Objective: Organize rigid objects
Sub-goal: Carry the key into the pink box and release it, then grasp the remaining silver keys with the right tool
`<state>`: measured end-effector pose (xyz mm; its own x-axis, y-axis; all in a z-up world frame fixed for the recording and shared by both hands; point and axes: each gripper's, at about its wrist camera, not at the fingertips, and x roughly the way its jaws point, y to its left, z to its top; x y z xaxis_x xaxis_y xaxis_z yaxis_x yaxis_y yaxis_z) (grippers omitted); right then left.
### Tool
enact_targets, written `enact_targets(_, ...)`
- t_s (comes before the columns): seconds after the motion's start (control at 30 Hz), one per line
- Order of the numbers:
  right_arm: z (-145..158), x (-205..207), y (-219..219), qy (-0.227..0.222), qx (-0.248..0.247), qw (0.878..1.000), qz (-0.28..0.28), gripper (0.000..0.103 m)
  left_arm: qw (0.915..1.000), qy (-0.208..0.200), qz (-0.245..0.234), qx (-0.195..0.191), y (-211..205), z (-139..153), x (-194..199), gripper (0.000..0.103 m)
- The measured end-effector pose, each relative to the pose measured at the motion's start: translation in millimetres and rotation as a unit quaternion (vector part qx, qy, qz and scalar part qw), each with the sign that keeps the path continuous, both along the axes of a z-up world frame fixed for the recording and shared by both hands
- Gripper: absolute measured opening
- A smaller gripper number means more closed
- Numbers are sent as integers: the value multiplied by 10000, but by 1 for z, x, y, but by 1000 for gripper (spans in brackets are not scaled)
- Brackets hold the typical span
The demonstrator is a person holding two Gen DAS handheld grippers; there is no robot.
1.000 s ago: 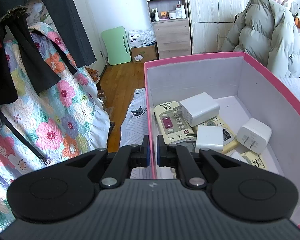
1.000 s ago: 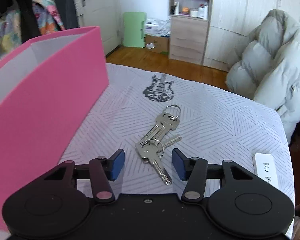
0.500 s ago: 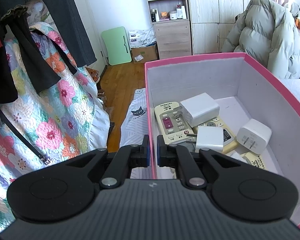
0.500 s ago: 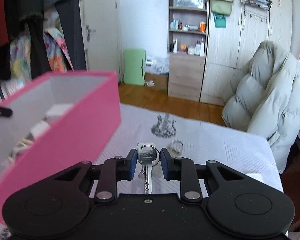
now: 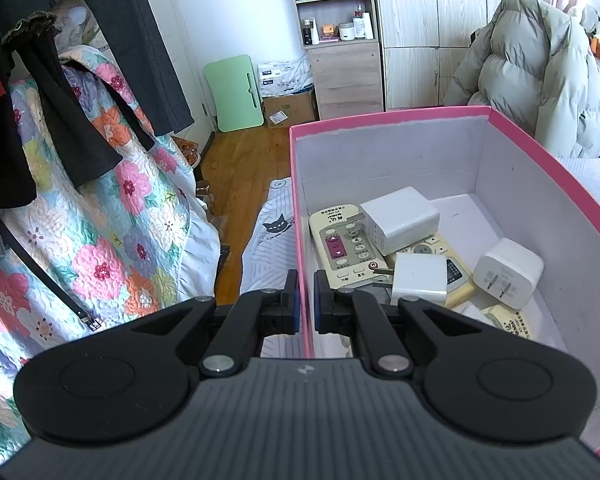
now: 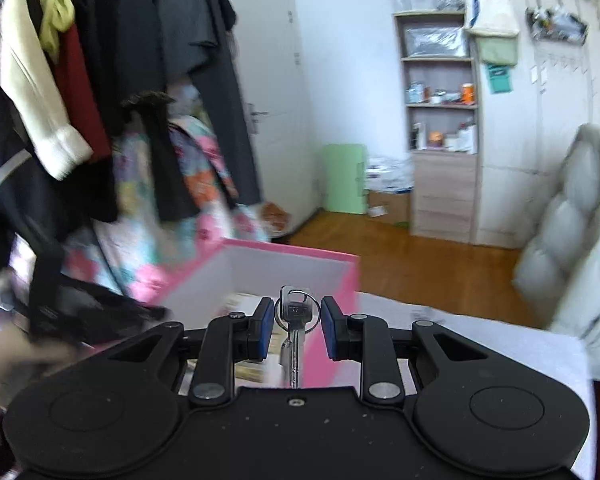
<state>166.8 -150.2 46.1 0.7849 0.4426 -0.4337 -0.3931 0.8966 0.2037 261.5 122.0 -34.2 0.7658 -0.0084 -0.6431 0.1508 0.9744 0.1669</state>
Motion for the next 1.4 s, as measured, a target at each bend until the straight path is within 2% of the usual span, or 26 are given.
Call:
enact_targets(0.1, 2, 5, 14, 104, 128, 9994, 305, 30, 10000, -1, -5, 6, 0, 0, 0, 6)
enact_targets(0.23, -12, 10, 35, 425, 181, 9971, 598, 30, 10000, 1, -2, 1, 0, 0, 0, 6)
enact_targets(0.43, -45, 30, 60, 888, -222, 9946, 497, 30, 10000, 1, -3, 7, 0, 0, 0, 6)
enact_targets(0.5, -52, 36, 64, 910, -429, 9939, 447, 30, 10000, 11, -7, 26, 0, 0, 0, 6)
enact_targets(0.6, -57, 45, 66, 871, -486, 9945, 334, 30, 10000, 12, -12, 36, -2, -1, 0, 6)
enact_targets(0.7, -45, 50, 52, 479, -441, 9977, -193, 35, 10000, 11, -6, 14, -3, -1, 0, 6)
enact_targets(0.8, -32, 49, 25, 315, 1, 9980, -549, 41, 10000, 11, -7, 5, -5, -1, 0, 6)
enact_targets(0.9, -29, 55, -5, 574, 209, 9947, -822, 42, 10000, 10, -7, -1, -6, -1, -1, 6)
enact_targets(1.03, -39, 68, -37, 1027, -155, 9883, -1121, 43, 10000, 6, -11, -17, -7, 0, -1, 6)
enact_targets(1.23, -74, 95, -78, 1923, 11, 9734, -1247, 48, 10000, -5, -12, -39, -6, 1, -2, 6)
enact_targets(1.4, -108, 109, -89, 2229, 106, 9670, -1226, 50, 10000, -5, -16, -48, -6, 1, -2, 6)
